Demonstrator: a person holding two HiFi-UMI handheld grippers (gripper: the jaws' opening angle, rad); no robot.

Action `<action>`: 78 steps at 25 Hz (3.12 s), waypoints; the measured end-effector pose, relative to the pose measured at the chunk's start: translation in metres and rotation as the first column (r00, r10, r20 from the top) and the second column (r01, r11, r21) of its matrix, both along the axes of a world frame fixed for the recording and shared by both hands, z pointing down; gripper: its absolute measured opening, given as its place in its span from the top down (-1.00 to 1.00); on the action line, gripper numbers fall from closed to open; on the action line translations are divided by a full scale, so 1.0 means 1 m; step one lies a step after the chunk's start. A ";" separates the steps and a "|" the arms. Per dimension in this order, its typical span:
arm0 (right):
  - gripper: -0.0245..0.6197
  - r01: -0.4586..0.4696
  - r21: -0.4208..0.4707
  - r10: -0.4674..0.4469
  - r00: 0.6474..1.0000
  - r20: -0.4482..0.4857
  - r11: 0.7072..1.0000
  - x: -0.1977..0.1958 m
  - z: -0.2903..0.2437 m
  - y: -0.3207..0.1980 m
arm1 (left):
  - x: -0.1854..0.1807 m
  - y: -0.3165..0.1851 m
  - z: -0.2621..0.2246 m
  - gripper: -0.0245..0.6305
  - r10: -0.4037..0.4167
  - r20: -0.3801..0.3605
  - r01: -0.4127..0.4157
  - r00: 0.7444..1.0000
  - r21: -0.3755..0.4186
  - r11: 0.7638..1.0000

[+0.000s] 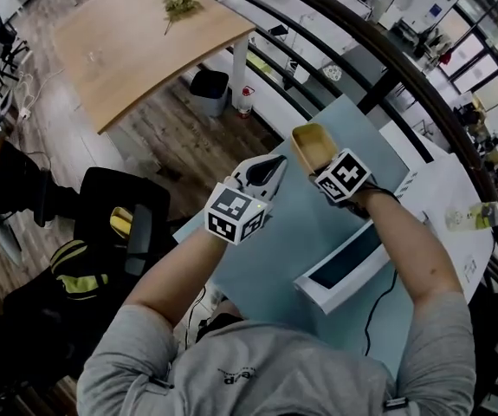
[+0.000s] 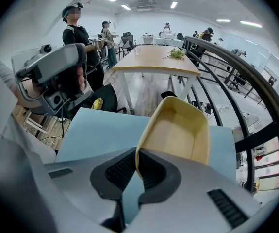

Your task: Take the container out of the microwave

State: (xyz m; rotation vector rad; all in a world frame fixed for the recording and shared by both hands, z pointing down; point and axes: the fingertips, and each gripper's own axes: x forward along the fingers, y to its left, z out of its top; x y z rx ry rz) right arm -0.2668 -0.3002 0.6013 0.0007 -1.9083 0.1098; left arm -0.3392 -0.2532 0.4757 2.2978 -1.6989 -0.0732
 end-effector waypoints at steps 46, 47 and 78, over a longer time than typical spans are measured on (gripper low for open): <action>0.74 -0.017 -0.082 0.007 0.994 -0.113 0.996 -0.013 0.114 0.048 | -0.038 0.023 0.060 0.88 0.012 -0.035 -0.015 0.999 -0.086 0.996; 0.66 -0.019 -0.085 0.009 0.993 -0.115 0.996 -0.013 0.114 0.049 | -0.039 0.023 0.060 0.88 0.012 -0.035 -0.015 0.999 -0.084 0.996; 0.77 -0.298 -0.036 0.280 0.840 0.464 0.954 -0.014 -0.137 0.026 | 0.000 0.042 -0.079 0.88 0.065 0.013 -0.066 0.998 0.065 0.996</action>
